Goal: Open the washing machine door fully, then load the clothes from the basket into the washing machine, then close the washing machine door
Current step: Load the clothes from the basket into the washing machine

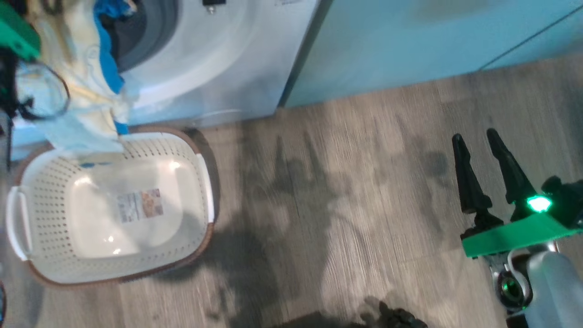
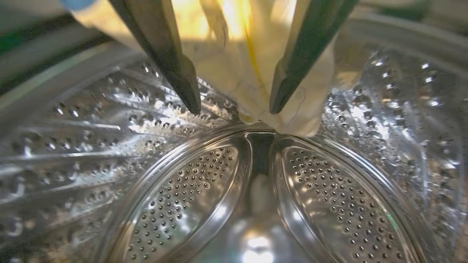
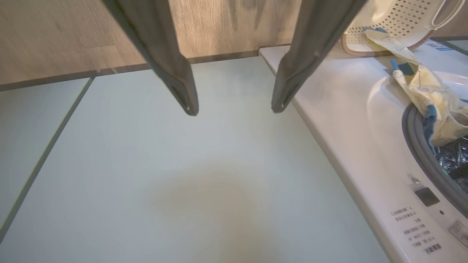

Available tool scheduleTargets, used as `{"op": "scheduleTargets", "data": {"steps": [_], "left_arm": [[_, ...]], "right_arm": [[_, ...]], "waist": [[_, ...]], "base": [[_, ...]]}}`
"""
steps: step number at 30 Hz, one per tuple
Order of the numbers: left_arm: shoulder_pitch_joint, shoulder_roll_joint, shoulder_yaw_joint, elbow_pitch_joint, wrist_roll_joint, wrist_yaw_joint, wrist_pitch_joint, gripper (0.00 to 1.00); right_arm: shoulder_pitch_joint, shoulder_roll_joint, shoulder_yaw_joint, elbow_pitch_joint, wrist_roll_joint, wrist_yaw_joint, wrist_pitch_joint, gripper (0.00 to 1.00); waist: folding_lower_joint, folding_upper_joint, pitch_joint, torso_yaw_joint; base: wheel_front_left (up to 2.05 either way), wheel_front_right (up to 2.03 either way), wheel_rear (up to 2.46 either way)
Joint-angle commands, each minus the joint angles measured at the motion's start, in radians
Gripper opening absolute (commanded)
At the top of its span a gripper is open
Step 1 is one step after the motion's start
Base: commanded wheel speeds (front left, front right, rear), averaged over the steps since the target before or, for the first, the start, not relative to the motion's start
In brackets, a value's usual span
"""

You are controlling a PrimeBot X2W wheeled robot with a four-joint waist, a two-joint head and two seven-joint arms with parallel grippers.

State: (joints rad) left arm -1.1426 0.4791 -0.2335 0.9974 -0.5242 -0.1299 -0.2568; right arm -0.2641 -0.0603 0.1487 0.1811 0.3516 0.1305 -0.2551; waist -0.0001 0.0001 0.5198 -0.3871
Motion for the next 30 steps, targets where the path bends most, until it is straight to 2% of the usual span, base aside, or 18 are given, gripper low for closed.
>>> {"op": "scheduleTargets", "data": {"steps": [1, 5, 8, 14, 20, 25, 30], "left_arm": [[0.023, 0.048, 0.028, -0.047, 0.0, 0.0, -0.005, 1.0], [0.174, 0.034, 0.052, -0.155, 0.026, -0.001, -0.005, 1.0], [0.285, 0.003, 0.089, -0.238, 0.039, 0.004, -0.005, 1.0], [0.518, -0.073, 0.162, -0.417, 0.089, 0.044, -0.005, 1.0], [0.765, -0.162, 0.254, -0.566, 0.13, 0.06, -0.005, 1.0], [0.915, -0.222, 0.321, -0.624, 0.169, 0.058, -0.005, 1.0], [0.99, -0.257, 0.387, -0.627, 0.193, 0.045, -0.005, 1.0]], "right_arm": [[0.02, -0.022, 0.006, -0.026, -0.005, 0.0, -0.007, 1.0], [0.051, -0.032, -0.002, -0.026, -0.011, 0.0, -0.007, 1.0], [0.073, -0.04, -0.014, -0.026, -0.014, 0.0, -0.007, 1.0], [0.112, -0.05, -0.023, -0.024, -0.018, 0.0, -0.007, 1.0], [0.144, -0.051, -0.03, -0.022, -0.02, 0.0, -0.007, 1.0], [0.177, -0.053, -0.049, -0.023, -0.022, 0.0, -0.007, 1.0], [0.2, -0.058, -0.056, -0.023, -0.023, 0.0, -0.007, 1.0]], "waist": [[0.0001, -0.0001, -0.049, 0.022], [0.0001, -0.0001, -0.103, 0.041], [0.0001, -0.0001, -0.141, 0.059], [0.0001, -0.0001, -0.204, 0.088], [0.0001, -0.0001, -0.256, 0.109], [0.0001, -0.0001, -0.297, 0.137], [0.0001, -0.0001, -0.327, 0.164]], "base": [[0.0, 0.0, 0.0], [0.0, 0.0, 0.0], [0.0, 0.0, 0.0], [0.0, 0.0, 0.0], [0.0, 0.0, 0.0], [0.0, 0.0, 0.0], [0.0, 0.0, 0.0]]}}
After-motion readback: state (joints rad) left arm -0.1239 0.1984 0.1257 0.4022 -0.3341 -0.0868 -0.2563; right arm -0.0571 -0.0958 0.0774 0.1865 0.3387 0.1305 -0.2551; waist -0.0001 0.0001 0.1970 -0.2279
